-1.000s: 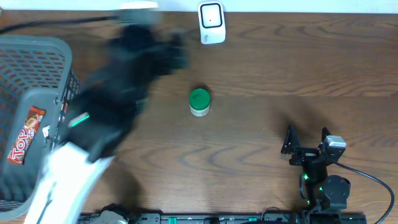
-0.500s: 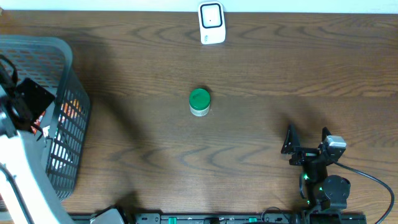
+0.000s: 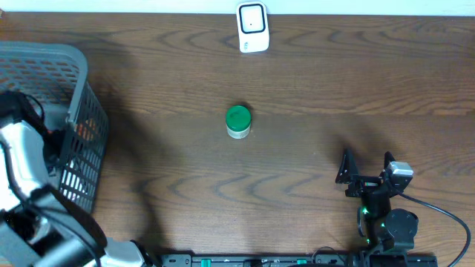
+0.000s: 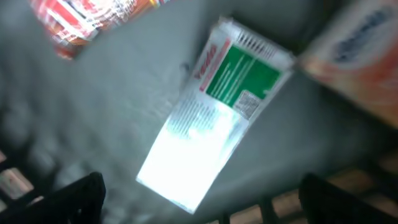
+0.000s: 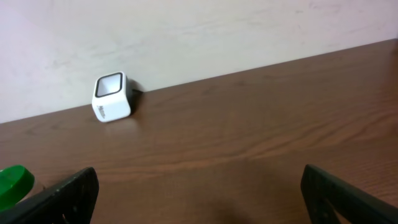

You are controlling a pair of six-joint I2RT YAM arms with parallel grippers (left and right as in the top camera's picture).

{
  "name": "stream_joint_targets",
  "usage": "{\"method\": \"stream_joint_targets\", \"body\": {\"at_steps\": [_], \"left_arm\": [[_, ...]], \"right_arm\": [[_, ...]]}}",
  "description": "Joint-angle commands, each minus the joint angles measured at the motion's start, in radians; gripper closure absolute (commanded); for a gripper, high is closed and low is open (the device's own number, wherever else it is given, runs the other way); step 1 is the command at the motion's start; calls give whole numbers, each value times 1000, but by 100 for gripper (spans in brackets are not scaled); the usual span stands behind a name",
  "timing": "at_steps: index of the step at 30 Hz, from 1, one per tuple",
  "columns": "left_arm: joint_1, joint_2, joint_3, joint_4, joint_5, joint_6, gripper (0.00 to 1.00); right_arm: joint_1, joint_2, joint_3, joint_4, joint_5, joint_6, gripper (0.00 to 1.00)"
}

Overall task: Scan the item barcode
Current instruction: 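Return the left gripper to the basket and grasp the Panadol box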

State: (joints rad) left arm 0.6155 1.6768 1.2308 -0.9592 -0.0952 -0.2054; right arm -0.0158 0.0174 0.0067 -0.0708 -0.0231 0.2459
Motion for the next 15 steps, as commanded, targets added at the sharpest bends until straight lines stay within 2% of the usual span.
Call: {"method": "stream_joint_targets", "body": {"at_steps": [1, 12, 14, 15], "left_arm": [[-2, 59, -61, 37, 25, 30, 0], [-2, 187, -116, 194, 25, 33, 0], [-2, 204, -116, 196, 25, 33, 10], [-2, 209, -116, 196, 25, 33, 19]], "right_arm": [[-9, -4, -1, -4, 6, 8, 1], [-9, -4, -1, -4, 6, 8, 1], [-9, -4, -1, -4, 7, 8, 1], [-9, -4, -1, -4, 6, 8, 1]]}}
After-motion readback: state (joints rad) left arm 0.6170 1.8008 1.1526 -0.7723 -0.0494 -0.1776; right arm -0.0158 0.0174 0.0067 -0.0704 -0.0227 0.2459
